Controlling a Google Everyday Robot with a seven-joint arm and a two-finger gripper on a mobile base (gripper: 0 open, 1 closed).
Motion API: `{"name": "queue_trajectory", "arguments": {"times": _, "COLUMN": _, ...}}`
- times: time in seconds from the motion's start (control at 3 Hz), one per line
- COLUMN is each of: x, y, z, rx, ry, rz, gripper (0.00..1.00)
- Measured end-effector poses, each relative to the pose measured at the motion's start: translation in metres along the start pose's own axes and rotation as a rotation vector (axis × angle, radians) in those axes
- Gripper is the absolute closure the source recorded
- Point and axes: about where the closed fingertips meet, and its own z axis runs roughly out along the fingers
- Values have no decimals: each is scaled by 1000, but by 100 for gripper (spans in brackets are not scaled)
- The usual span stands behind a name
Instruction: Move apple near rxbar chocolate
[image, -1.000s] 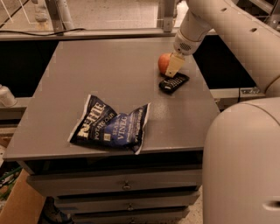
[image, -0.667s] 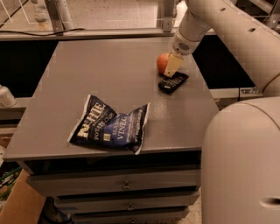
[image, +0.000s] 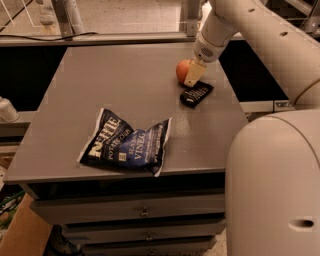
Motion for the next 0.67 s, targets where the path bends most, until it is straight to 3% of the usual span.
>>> {"name": "queue_trajectory", "arguments": {"times": 0.33, "x": -5, "y": 0, "z": 1, "rx": -10, "ry": -9, "rz": 1, "gripper": 12}}
{"name": "queue_trajectory", "arguments": {"times": 0.67, "x": -6, "y": 1, "z": 1, "rx": -18, "ry": -10, "rz": 6, "gripper": 0}}
